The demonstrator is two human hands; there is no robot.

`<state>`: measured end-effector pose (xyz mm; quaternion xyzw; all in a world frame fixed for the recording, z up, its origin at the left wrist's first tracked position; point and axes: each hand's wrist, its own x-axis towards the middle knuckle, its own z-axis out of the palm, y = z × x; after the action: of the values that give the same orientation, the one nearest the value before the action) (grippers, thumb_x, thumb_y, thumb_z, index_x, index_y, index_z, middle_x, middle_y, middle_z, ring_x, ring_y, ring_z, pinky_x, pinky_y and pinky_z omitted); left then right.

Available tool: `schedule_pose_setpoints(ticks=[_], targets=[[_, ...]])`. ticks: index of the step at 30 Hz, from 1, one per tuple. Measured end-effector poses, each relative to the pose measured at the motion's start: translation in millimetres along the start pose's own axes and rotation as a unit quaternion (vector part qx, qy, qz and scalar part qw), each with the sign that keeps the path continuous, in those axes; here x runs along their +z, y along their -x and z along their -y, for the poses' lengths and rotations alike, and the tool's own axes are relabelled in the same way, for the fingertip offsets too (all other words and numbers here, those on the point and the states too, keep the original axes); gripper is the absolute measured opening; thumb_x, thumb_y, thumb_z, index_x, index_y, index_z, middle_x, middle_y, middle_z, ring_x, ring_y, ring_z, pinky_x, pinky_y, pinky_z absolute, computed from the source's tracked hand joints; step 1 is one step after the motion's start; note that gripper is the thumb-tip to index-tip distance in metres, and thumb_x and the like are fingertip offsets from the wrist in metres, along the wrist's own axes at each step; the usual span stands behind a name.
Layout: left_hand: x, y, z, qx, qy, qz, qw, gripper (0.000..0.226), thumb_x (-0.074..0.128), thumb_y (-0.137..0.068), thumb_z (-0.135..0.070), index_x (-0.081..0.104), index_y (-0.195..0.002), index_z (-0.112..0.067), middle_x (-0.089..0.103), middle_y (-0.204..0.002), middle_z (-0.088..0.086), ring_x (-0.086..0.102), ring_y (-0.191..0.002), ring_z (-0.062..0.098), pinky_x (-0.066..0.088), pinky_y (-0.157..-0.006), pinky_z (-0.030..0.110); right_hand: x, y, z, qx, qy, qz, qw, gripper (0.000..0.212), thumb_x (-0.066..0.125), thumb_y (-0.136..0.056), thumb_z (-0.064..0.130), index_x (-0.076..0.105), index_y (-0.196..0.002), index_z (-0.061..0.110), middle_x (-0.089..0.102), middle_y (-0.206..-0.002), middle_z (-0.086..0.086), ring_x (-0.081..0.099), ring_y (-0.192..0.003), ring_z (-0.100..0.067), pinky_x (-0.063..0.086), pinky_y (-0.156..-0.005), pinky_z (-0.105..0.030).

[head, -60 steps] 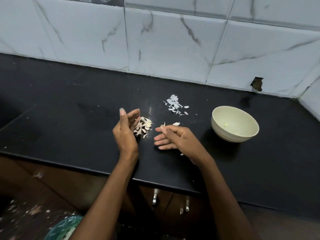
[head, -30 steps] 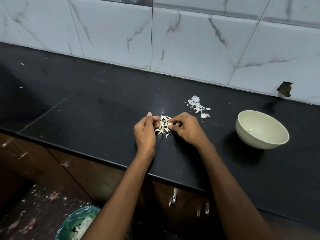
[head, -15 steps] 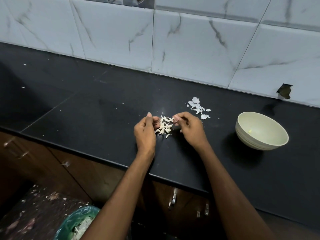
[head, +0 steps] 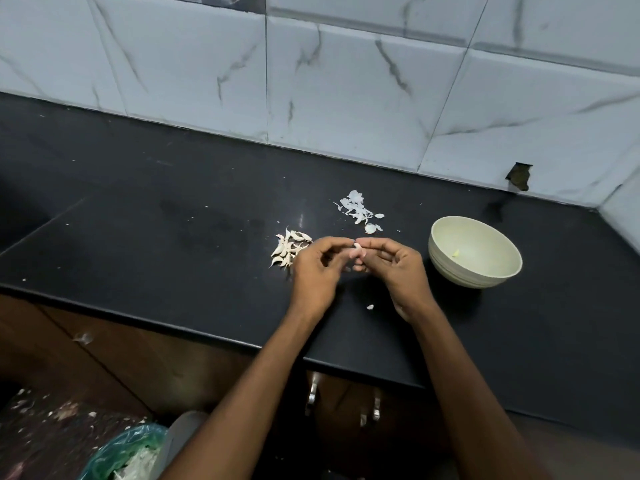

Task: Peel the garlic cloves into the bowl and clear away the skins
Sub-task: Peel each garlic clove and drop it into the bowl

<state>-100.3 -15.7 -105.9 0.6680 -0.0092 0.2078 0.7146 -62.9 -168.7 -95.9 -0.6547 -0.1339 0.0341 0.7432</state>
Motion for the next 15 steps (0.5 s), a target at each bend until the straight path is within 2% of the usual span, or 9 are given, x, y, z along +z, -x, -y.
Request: schedule_pose_setpoints(ticks=[3,6,9,12,15], targets=[[9.6,-3.9,3.7,-0.014,0.0,0.002,1.0,0.011,0.075,-0.091,-0.002,0.077,-0.099,-0.01,0.079,-0.09,0.007,0.072,-0.08,0.019,0.061,-0.074,0.034,-6.5,4.3,-1.1,0.019,-0.016,-0.009,1.0,0.025,0.072,-0.092,-0.002,0.071,-0.117,-0.003,0.077,-0.104,-0.025,0.072,-0.086,-0.027,0.062,-0.081,-0.031],[12.4,-6.3,3.2,-0.035,0.042,-0.001,0.999,0.016,0.074,-0.091,0.0,0.076,-0.105,-0.008,0.076,-0.087,0.007,0.068,-0.075,0.014,0.058,-0.069,0.025,-9.3,2.6,-0.3,0.026,-0.009,-0.009,1.0,0.024,0.073,-0.091,-0.003,0.072,-0.115,-0.003,0.077,-0.099,-0.023,0.072,-0.079,-0.023,0.061,-0.078,-0.029],[8.2,-7.9,5.4,-0.066,0.091,-0.026,0.993,0.021,0.073,-0.093,0.0,0.074,-0.113,-0.003,0.07,-0.087,0.01,0.064,-0.07,0.015,0.057,-0.068,0.025,-9.5,0.7,2.7,0.038,-0.032,-0.02,0.999,0.019,0.071,-0.092,-0.005,0.071,-0.11,-0.004,0.077,-0.094,-0.022,0.074,-0.079,-0.024,0.063,-0.078,-0.031],[5.7,-6.6,6.9,-0.07,0.082,-0.005,0.994,0.01,0.073,-0.094,-0.004,0.076,-0.102,0.001,0.075,-0.084,0.01,0.065,-0.07,0.014,0.056,-0.067,0.025,-8.8,3.4,4.6,0.046,-0.075,-0.037,0.995,0.013,0.068,-0.094,-0.006,0.067,-0.107,-0.005,0.076,-0.095,-0.025,0.077,-0.087,-0.03,0.064,-0.082,-0.035],[7.2,-3.6,5.7,-0.058,0.044,0.036,0.997,0.007,0.074,-0.094,-0.008,0.079,-0.097,-0.004,0.078,-0.085,0.006,0.065,-0.073,0.011,0.056,-0.068,0.026,-8.0,3.8,4.4,0.032,-0.071,-0.054,0.995,0.011,0.071,-0.093,-0.003,0.068,-0.104,-0.003,0.077,-0.093,-0.018,0.074,-0.085,-0.024,0.062,-0.077,-0.03]])
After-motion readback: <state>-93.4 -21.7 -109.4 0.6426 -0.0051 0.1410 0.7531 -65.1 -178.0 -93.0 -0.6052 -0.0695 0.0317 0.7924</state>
